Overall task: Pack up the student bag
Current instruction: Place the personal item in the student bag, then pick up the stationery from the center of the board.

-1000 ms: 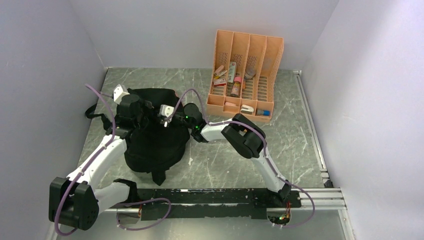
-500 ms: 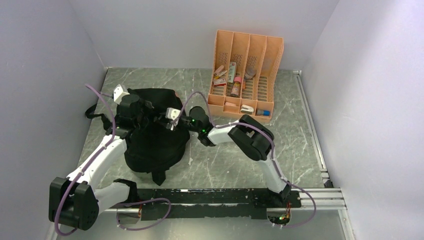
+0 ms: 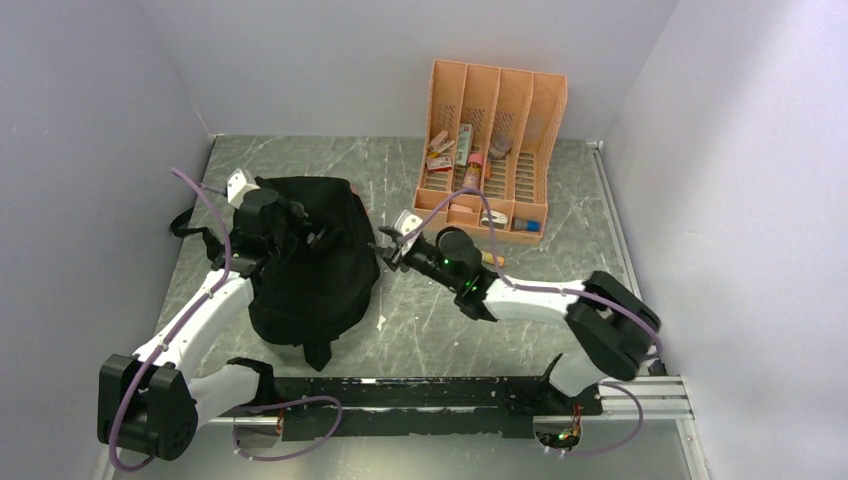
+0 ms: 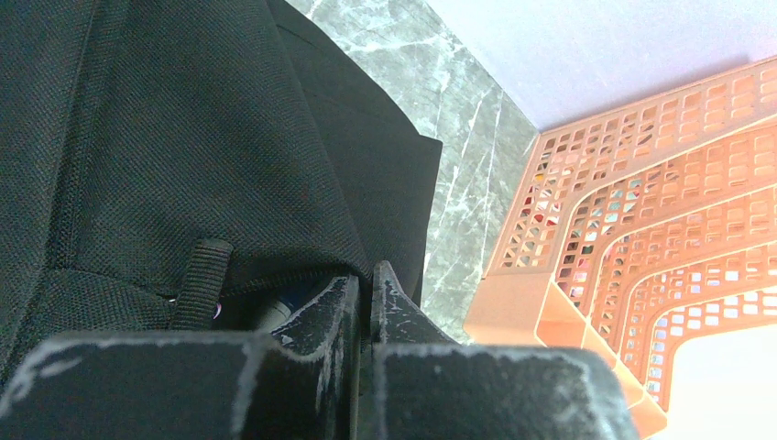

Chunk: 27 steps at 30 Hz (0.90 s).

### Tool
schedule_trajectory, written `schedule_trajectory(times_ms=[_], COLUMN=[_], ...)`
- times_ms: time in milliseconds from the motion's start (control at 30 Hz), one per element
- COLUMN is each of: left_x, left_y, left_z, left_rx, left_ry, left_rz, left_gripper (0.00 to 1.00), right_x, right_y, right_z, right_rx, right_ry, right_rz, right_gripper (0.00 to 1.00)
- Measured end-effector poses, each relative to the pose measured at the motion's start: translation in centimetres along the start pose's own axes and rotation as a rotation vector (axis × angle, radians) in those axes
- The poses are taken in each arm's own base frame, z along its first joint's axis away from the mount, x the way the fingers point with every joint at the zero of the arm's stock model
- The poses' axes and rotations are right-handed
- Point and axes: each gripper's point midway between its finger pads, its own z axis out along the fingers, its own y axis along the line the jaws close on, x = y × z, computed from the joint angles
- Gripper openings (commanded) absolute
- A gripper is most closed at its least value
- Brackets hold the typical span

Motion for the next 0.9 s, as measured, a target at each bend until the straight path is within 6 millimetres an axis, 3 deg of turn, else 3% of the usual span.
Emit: schedule_trajectory(times_ms=[133,233,300,433,533,733,900], left_x=[0.0,0.0,0.0,0.0,0.0,0.2,0.5], left_y=[0.0,0.0,0.0,0.0,0.0,0.2,0.3], left_z=[0.0,0.0,0.0,0.0,0.0,0.2,0.3], left_rx=[0.000,0.000,0.000,0.000,-0.001,-0.006,-0.012], left_ry=[0.000,0.000,0.000,0.000,0.001,0.006,0.012], left_rz=[0.000,0.000,0.000,0.000,0.000,0.003,0.006], left_gripper=[0.05,0.05,0.05,0.05,0.05,0.05,0.05], right_x=[0.6,2.0,3.8,7.0,8.1,10.6,15.2], right_y=[-2.9,-4.9,-5.5,-5.6,-6.4,-8.7,-8.5], right_z=[-1.6,-2.7,-4.3,-7.8,-9.4,-10.5,-12.6], right_rx=[0.145,0.228,0.257,0.226,0.202,0.158,0.074], right_ry=[0.173,0.322,0.436,0.637,0.734,0.907,1.098], right_rz=[0.094,0.113,0.111,0.095,0.091,0.060,0.074], right_gripper=[0.46,0.62,0.66,0.66,0.65,0.58,0.54])
